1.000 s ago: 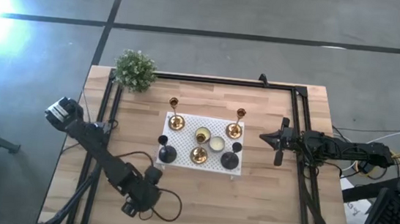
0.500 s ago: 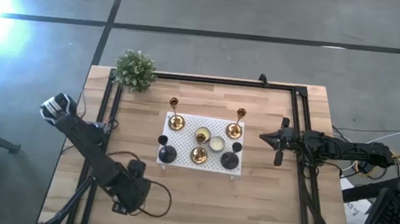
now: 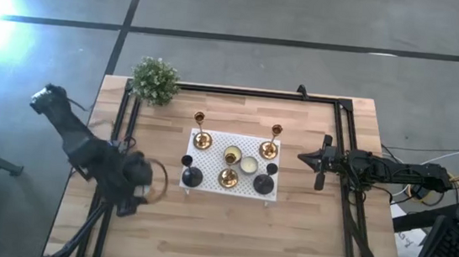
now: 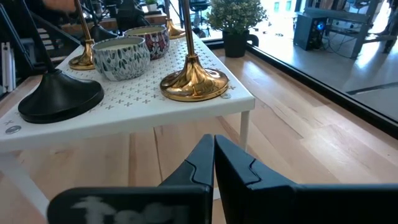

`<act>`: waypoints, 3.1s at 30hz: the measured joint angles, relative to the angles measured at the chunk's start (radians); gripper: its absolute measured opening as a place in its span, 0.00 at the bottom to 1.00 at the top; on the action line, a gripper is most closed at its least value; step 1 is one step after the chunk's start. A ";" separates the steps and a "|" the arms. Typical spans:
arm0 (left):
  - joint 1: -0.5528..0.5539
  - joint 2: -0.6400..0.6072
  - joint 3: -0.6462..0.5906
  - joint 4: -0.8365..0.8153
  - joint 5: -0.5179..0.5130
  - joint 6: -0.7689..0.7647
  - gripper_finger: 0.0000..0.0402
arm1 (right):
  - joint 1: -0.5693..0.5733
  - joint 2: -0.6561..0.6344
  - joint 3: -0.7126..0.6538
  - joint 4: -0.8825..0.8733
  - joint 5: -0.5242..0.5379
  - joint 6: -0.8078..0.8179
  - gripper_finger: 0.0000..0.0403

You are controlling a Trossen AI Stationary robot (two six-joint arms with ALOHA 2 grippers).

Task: Pick & Place candle stick holders
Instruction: Put the scented candle on the shelf

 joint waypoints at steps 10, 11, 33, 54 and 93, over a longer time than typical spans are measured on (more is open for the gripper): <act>0.151 -0.075 0.213 -0.072 -0.082 0.116 0.74 | 0.000 0.000 0.000 0.000 0.000 0.000 0.02; 0.167 -0.066 0.249 -0.082 -0.085 0.148 0.74 | 0.000 0.000 0.000 0.000 0.000 0.000 0.02; 0.619 0.397 0.911 -0.370 0.127 0.766 0.74 | 0.000 0.000 0.000 0.000 0.000 0.000 0.02; 0.681 0.614 1.077 -0.419 0.182 1.089 0.74 | 0.000 0.000 0.000 0.000 0.000 0.000 0.02; 0.694 0.723 1.057 -0.384 0.200 1.184 0.74 | 0.000 0.000 0.000 0.000 0.000 0.000 0.02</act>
